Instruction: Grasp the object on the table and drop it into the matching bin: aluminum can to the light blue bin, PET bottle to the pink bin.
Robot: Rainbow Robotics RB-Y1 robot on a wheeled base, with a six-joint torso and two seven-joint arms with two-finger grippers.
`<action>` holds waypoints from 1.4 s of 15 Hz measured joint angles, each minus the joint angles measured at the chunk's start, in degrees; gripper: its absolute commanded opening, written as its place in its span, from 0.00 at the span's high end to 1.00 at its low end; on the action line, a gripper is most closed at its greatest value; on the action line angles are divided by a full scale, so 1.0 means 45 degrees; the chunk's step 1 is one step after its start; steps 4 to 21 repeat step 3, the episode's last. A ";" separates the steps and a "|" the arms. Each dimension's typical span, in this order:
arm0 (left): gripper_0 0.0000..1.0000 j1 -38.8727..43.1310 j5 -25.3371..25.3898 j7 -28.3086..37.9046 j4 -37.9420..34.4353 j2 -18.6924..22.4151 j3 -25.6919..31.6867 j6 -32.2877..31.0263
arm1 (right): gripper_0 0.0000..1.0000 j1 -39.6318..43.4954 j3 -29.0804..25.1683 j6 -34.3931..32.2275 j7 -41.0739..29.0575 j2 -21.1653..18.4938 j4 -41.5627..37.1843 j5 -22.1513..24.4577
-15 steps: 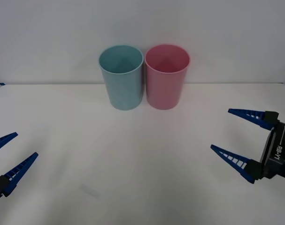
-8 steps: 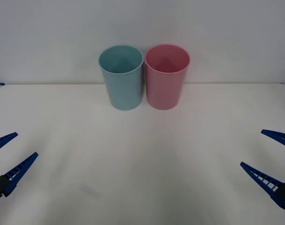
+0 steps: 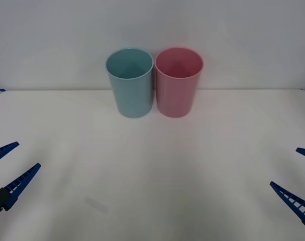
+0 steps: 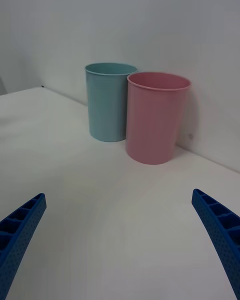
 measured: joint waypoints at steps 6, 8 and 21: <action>0.00 0.0000 0.0000 0.0000 0.0000 0.0000 0.0000 0.0000 | 0.00 -0.0008 -0.0021 -0.0010 -0.0005 0.0027 -0.0001 0.0046; 0.00 0.0000 0.0000 0.0000 0.0000 0.0000 0.0000 0.0000 | 0.00 -0.0008 -0.0021 -0.0010 -0.0005 0.0027 -0.0001 0.0046; 0.00 0.0000 0.0000 0.0000 0.0000 0.0000 0.0000 0.0000 | 0.00 -0.0008 -0.0021 -0.0010 -0.0005 0.0027 -0.0001 0.0046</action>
